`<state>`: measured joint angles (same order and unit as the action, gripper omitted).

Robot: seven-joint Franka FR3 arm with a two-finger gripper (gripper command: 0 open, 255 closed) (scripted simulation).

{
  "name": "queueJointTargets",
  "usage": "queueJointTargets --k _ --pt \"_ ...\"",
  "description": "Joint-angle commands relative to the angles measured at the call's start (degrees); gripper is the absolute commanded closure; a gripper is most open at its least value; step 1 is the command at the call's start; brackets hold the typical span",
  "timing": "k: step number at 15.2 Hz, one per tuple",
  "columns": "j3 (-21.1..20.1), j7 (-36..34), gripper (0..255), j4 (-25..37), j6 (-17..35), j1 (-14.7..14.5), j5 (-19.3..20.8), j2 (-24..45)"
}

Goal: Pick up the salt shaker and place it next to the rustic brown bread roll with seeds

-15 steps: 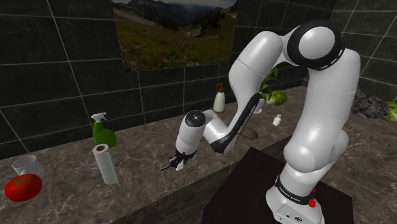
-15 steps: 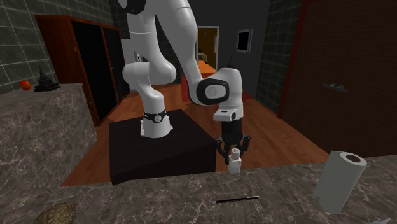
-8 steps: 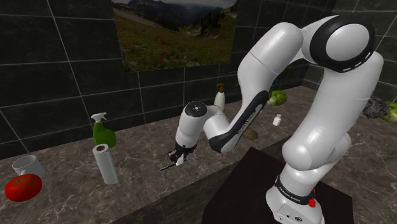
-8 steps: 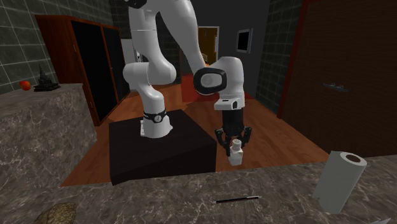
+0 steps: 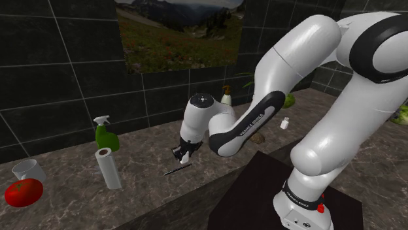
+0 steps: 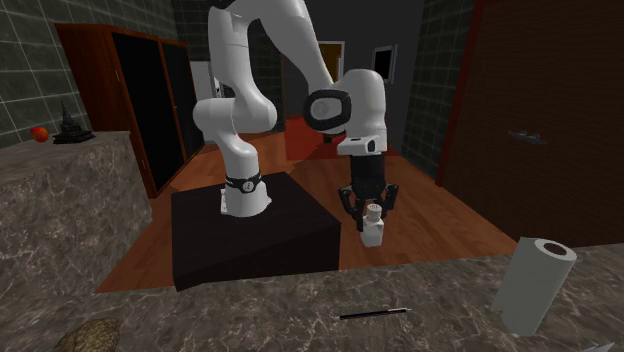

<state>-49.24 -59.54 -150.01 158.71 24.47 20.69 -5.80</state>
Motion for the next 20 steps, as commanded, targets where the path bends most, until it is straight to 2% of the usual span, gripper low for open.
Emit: queueJointTargets --k 1,3,6,10,15,20 --pt "1.37 4.39 255 -0.08 -1.21 -2.04 -5.59 -2.38" --pt "2.4 6.28 255 0.02 -2.12 -3.38 -7.95 -3.58" --pt "8.58 15.22 255 -5.39 -0.08 -6.96 -15.12 -8.34" --pt "17.28 25.26 255 -11.67 1.57 -11.16 -20.91 -13.4" --pt "27.67 36.43 255 -18.12 2.62 -13.69 -24.13 -18.83" --pt "37.53 47.21 255 -22.79 2.82 -12.82 -24.15 -23.37"
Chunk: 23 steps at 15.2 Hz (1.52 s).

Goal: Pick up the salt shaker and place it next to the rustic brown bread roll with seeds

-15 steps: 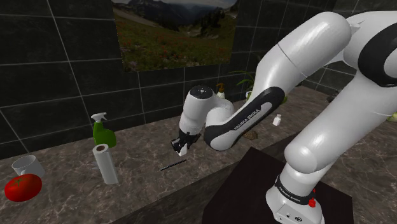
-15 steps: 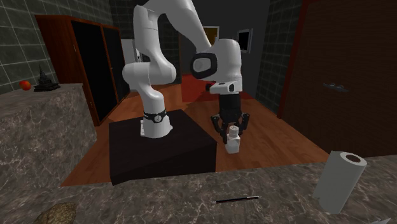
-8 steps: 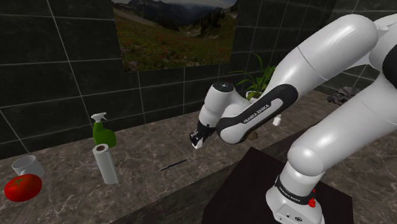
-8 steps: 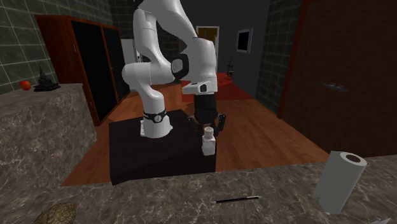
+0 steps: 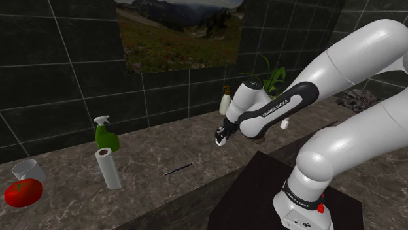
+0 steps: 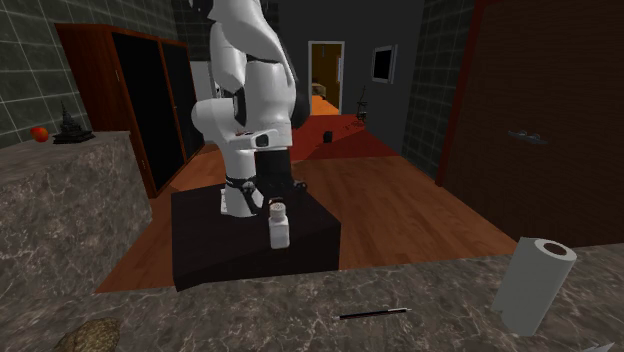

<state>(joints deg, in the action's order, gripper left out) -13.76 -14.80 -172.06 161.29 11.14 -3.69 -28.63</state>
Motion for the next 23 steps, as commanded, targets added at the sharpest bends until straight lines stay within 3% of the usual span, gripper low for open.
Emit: queueJointTargets --k 1,3,10,11,13,16,23 --pt "3.98 4.65 255 -1.42 0.21 1.07 0.51 -1.28" --pt "6.26 7.33 255 -1.01 -0.32 2.14 1.11 -1.43" --pt "6.2 7.2 255 -1.35 -0.61 1.91 0.99 -2.04" --pt "6.2 7.2 0 -1.35 -0.61 1.91 0.99 -2.04" --pt "1.94 6.38 0 10.15 -17.71 5.07 5.61 1.73" --pt "-3.04 5.14 0 29.05 -39.52 7.18 12.78 13.56" --pt "-2.73 3.91 0 25.93 -33.64 7.9 14.69 16.48"
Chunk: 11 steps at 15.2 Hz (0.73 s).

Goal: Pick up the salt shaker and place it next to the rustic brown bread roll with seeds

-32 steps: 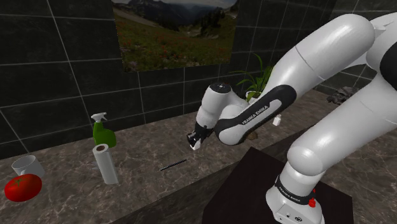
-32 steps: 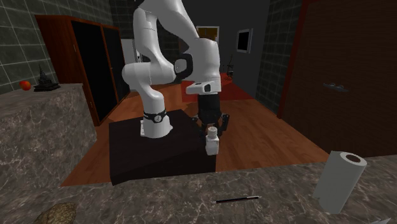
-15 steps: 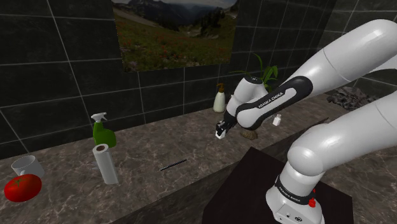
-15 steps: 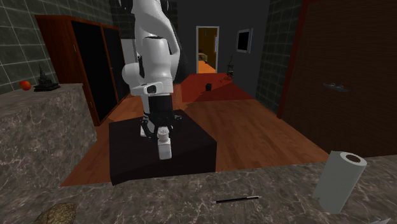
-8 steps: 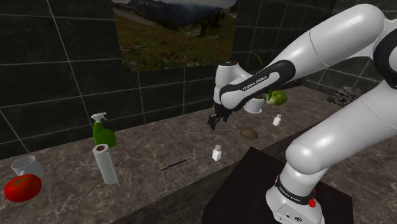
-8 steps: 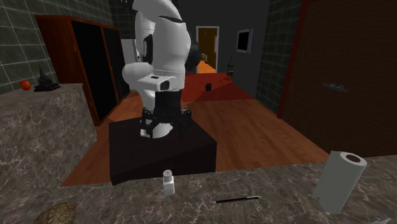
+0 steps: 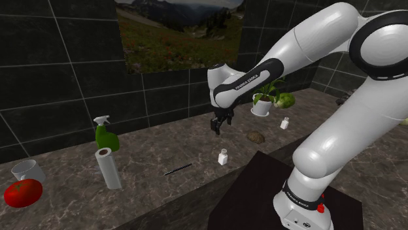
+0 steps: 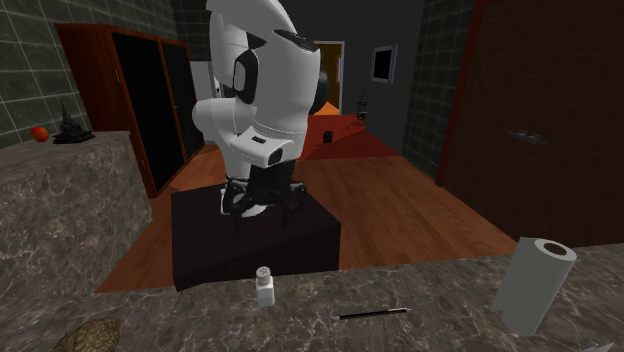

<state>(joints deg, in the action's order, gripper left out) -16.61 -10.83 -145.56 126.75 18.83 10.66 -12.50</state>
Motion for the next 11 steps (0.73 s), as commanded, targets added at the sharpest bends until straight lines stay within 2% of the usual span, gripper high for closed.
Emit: queueJointTargets --k 1,9,10,11 --pt "0.12 -0.18 0 -0.8 1.39 0.28 0.52 0.63" --pt "0.12 -0.18 0 -0.79 1.38 0.28 0.52 0.63" --pt "0.12 -0.18 255 -0.79 1.38 0.28 0.52 0.63" --pt "0.12 -0.18 255 -0.79 1.38 0.28 0.52 0.63"
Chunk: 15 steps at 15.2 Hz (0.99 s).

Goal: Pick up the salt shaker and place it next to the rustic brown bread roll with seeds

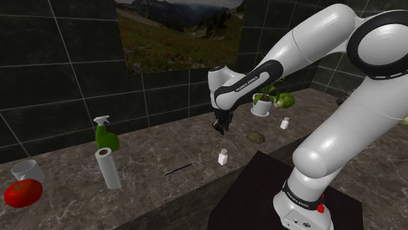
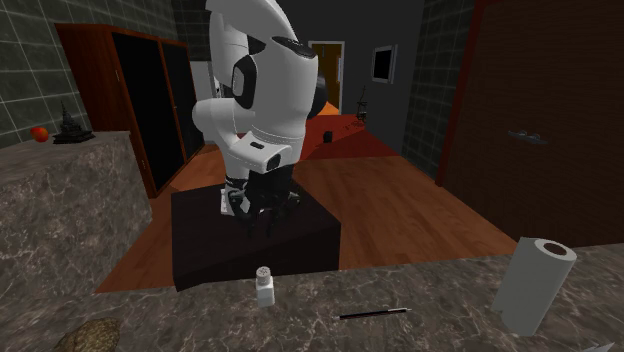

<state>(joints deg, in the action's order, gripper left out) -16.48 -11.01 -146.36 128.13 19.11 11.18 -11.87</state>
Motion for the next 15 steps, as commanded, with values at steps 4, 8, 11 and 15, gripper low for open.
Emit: queueJointTargets --k 4,8,11,15 --pt "0.0 0.0 255 0.0 0.0 0.0 0.0 0.0" --pt "0.0 0.0 255 0.0 0.0 0.0 0.0 0.0" --pt "-0.47 -2.12 0 -0.96 3.93 0.44 1.82 3.44" --pt "-0.94 -7.61 0 -1.73 11.39 1.31 7.3 11.41"
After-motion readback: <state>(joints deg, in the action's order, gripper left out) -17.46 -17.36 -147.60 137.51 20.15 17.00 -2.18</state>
